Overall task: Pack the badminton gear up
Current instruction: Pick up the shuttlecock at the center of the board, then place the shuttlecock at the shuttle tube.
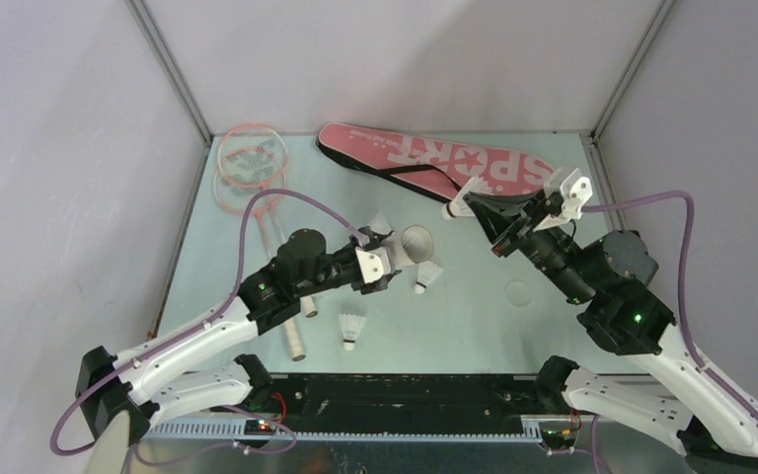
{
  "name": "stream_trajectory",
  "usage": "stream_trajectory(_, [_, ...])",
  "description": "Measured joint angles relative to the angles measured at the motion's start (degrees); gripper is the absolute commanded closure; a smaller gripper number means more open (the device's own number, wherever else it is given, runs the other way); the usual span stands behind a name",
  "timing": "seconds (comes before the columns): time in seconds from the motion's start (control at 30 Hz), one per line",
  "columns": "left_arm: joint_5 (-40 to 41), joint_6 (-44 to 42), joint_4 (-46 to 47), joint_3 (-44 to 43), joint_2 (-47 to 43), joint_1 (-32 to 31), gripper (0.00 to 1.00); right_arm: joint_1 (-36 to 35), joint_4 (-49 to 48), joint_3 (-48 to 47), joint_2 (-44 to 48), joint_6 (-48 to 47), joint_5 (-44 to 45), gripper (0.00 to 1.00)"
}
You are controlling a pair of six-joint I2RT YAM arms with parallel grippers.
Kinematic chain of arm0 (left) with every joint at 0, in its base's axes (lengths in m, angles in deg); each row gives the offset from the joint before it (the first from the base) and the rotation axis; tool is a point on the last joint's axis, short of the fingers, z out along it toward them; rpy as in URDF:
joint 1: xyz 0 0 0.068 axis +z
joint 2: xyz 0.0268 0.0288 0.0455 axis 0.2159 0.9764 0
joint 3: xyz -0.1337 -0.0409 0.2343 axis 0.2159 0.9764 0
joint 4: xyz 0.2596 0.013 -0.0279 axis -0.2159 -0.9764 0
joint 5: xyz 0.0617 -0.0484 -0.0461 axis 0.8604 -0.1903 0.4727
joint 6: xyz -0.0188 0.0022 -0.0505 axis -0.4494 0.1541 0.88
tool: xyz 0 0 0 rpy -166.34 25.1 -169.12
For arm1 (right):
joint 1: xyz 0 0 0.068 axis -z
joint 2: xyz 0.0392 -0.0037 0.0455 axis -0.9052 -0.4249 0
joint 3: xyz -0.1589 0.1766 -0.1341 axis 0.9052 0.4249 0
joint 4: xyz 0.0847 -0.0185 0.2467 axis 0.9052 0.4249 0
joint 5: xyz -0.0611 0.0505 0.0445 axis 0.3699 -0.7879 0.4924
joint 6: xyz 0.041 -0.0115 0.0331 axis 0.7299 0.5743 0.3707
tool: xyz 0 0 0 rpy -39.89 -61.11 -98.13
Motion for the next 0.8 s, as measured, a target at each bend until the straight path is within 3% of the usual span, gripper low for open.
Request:
stream_trajectory(0.47, [0.0, 0.5, -0.7, 0.0, 0.8, 0.0, 0.61, -9.2, -1.6, 1.9, -9.5, -3.8, -0.2, 1.0])
stream_trajectory(0.8, [0.0, 2.1, -0.4, 0.0, 0.2, 0.0, 0.62, -9.9, -1.1, 5.7, -9.9, 3.5, 0.3, 1.0])
